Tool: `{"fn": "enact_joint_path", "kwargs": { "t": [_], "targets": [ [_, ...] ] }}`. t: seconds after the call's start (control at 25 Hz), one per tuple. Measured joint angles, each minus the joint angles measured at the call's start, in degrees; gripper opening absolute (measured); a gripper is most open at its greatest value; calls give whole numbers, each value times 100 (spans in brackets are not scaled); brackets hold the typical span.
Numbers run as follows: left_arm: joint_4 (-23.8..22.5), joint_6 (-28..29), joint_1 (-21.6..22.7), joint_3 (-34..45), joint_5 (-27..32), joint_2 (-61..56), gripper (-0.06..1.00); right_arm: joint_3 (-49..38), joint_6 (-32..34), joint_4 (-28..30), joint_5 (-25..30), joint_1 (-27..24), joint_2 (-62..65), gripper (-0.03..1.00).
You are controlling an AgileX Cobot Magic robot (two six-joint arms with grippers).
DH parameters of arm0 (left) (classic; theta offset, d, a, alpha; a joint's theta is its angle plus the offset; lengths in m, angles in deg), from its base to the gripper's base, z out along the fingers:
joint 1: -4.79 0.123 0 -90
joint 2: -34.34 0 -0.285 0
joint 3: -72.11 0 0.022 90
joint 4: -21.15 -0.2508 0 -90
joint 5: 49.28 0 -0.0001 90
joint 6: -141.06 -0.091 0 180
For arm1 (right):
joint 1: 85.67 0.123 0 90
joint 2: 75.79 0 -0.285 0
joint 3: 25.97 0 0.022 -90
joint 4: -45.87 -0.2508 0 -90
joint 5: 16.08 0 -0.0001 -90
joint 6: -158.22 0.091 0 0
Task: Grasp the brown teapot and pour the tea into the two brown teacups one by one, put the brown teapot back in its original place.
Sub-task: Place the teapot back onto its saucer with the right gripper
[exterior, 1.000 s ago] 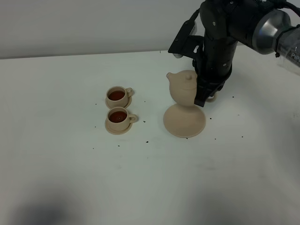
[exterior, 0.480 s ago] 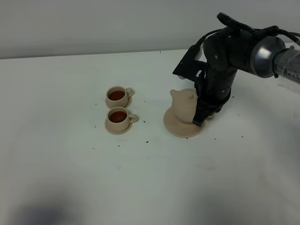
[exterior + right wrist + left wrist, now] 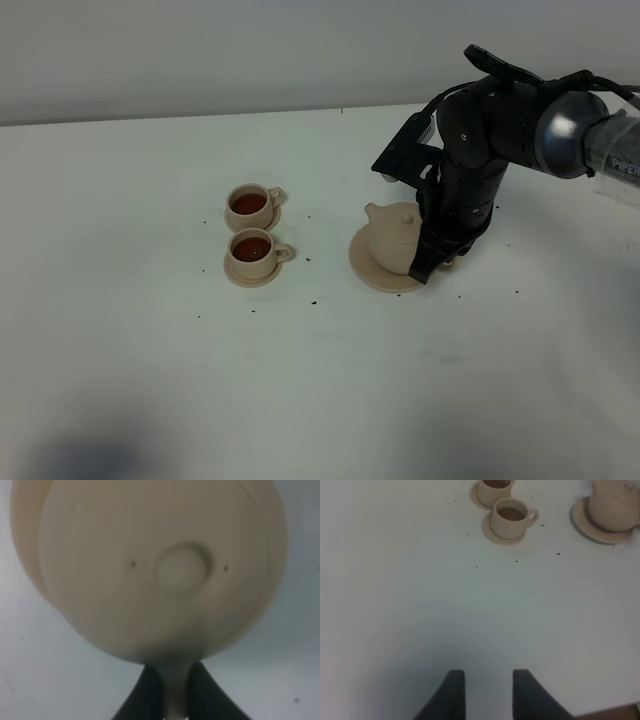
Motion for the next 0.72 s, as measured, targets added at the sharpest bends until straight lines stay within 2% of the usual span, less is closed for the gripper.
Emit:
{"fn": "enact_joint_path", "kwargs": {
  "t": [0.72],
  "targets": [
    [0, 7, 0, 0, 0, 0, 25, -4, -52, 40, 68, 100, 135, 11]
  ]
}}
